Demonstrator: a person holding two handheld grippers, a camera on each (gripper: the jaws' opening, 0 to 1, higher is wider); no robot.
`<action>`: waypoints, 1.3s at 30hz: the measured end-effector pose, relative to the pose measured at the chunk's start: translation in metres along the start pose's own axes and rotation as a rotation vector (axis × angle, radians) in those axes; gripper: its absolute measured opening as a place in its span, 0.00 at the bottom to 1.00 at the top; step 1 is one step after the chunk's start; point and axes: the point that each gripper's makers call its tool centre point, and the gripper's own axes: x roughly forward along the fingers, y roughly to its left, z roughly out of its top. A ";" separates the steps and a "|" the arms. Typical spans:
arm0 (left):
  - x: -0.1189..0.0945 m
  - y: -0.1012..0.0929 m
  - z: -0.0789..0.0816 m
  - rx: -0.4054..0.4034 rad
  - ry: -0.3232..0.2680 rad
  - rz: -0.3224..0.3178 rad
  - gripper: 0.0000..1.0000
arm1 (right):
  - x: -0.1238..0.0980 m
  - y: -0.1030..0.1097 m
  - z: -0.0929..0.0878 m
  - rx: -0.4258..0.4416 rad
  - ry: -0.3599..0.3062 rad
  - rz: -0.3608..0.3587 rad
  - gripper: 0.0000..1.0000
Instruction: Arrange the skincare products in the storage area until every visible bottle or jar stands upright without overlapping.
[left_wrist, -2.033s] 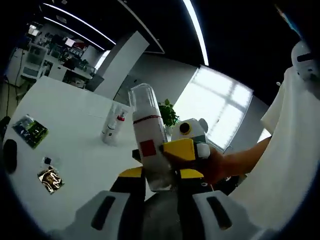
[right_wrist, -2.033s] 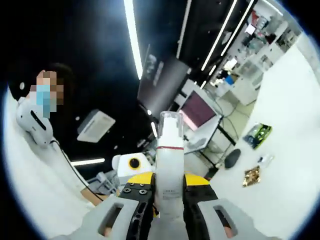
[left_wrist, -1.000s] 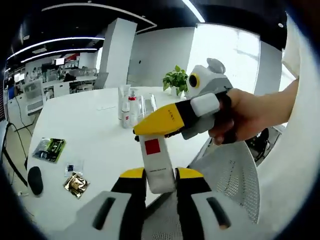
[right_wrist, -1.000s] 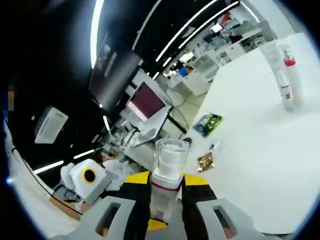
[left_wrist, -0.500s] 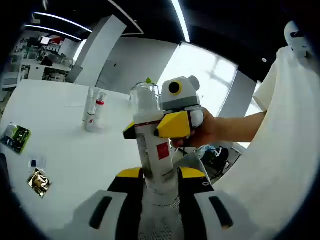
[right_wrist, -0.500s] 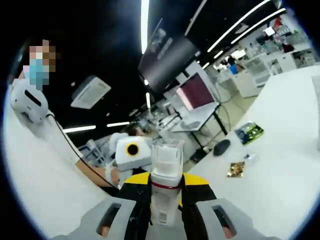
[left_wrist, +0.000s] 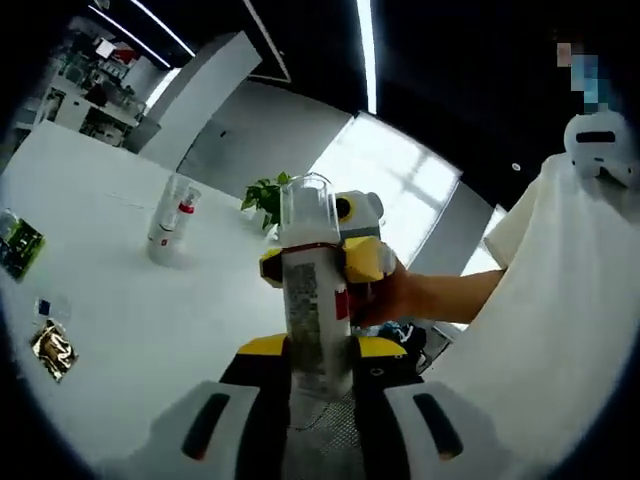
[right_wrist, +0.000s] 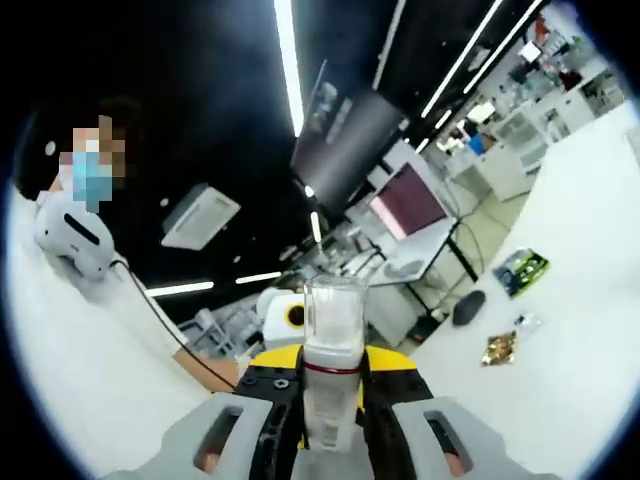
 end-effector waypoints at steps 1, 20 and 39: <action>0.000 0.005 -0.001 0.014 0.005 0.032 0.18 | 0.000 -0.003 -0.001 0.001 -0.001 -0.019 0.20; -0.002 0.067 -0.030 0.677 0.286 0.573 0.17 | -0.009 -0.070 -0.042 0.346 -0.087 -0.481 0.21; 0.012 0.072 -0.044 0.795 0.344 0.550 0.28 | -0.030 -0.082 -0.045 0.181 0.022 -0.502 0.14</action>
